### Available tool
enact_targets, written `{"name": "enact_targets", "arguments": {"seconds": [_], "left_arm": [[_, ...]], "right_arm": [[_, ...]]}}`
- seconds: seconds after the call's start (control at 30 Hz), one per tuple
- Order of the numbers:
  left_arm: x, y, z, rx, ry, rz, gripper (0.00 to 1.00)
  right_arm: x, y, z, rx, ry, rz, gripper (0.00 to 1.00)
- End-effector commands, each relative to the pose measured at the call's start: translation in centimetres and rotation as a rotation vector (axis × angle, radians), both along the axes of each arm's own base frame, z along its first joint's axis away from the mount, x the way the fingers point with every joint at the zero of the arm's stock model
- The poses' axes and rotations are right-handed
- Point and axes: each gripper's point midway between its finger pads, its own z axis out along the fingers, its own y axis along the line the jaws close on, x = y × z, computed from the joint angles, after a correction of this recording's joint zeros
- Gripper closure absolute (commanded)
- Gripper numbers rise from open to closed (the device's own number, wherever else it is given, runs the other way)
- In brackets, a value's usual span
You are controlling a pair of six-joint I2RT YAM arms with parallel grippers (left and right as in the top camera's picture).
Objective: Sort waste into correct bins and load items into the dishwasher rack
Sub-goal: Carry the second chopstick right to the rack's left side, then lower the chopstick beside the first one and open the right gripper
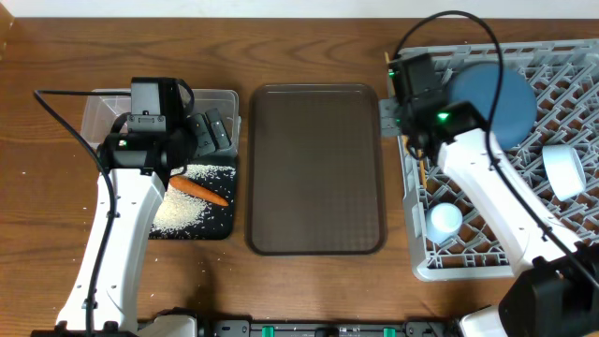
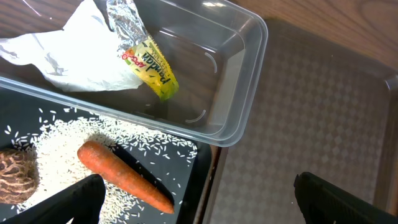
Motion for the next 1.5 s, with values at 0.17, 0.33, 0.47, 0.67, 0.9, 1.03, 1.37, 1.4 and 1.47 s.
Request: {"name": "enact_targets", "arguments": {"seconds": [0.17, 0.33, 0.47, 0.67, 0.9, 1.03, 1.37, 1.4, 1.47], "left_arm": [[-0.1, 0.2, -0.4, 0.007, 0.013, 0.001, 0.02], [-0.1, 0.2, -0.4, 0.007, 0.013, 0.001, 0.02], [-0.1, 0.2, -0.4, 0.007, 0.013, 0.001, 0.02], [-0.1, 0.2, -0.4, 0.007, 0.013, 0.001, 0.02], [-0.1, 0.2, -0.4, 0.007, 0.013, 0.001, 0.02], [-0.1, 0.1, -0.4, 0.006, 0.013, 0.001, 0.02], [-0.1, 0.1, -0.4, 0.006, 0.013, 0.001, 0.02], [-0.1, 0.1, -0.4, 0.006, 0.013, 0.001, 0.02], [-0.1, 0.1, -0.4, 0.006, 0.013, 0.001, 0.02]], "right_arm": [[-0.6, -3.6, -1.0, -0.007, 0.070, -0.037, 0.99], [-1.0, -4.0, -1.9, 0.002, 0.100, -0.005, 0.99], [-1.3, -4.4, -3.0, -0.001, 0.111, -0.013, 0.99], [-1.2, -5.5, -5.0, 0.003, 0.102, -0.039, 0.99], [-0.8, -6.7, -6.6, 0.011, 0.070, -0.069, 0.99], [-0.7, -6.8, -7.4, 0.015, 0.051, -0.073, 0.99], [0.4, -6.6, -8.4, 0.032, -0.047, -0.068, 0.99], [0.4, -6.6, -8.4, 0.032, -0.053, -0.068, 0.99], [0.4, -6.6, -8.6, 0.033, -0.057, -0.068, 0.98]]}}
